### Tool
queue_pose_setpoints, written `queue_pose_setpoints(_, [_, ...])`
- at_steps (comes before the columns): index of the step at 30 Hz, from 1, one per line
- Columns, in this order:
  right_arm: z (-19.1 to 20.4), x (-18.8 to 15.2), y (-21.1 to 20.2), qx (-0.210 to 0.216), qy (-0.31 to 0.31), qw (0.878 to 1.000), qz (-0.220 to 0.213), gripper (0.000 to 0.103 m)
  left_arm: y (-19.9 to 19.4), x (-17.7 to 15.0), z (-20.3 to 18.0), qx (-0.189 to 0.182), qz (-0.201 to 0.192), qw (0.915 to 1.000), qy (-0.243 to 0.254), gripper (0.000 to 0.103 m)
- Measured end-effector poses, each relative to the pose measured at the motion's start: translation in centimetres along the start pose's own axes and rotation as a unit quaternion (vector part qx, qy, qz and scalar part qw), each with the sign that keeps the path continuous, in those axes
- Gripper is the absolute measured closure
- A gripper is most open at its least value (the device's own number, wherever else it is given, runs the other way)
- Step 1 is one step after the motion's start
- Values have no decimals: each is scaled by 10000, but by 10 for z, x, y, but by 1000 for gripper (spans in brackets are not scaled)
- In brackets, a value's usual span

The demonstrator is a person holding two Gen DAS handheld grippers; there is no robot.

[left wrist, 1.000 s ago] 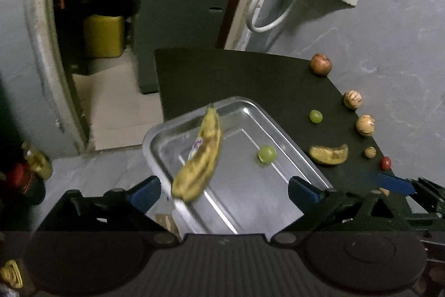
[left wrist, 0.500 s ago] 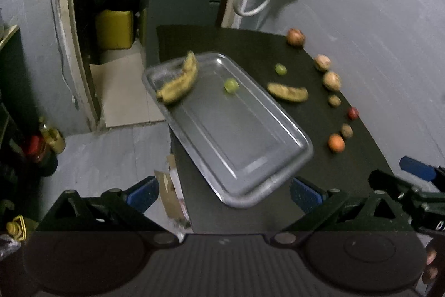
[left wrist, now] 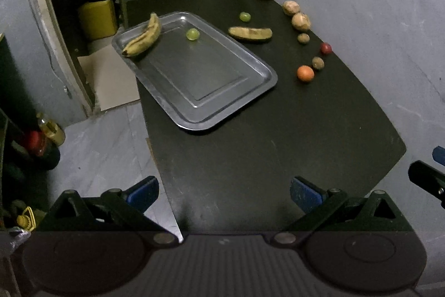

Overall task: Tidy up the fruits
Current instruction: 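Lift both tools away from the tray toward the remaining fruits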

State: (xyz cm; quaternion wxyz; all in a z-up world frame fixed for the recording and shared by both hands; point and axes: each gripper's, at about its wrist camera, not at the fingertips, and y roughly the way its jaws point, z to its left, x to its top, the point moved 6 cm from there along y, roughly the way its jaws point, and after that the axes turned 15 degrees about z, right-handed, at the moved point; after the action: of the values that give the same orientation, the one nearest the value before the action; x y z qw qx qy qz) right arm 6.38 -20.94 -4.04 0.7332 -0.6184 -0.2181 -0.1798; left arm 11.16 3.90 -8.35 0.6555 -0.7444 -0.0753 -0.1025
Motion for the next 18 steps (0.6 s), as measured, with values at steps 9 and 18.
queue_pose_setpoints(9, [-10,21,18,-359,494,9981,5,1,7,26,-4,-146,-41,9989,440,1])
queue_pose_setpoints(18, [10,31,52,-721,781,9943,42,1,33,48,19,-260,112,9964,800,1])
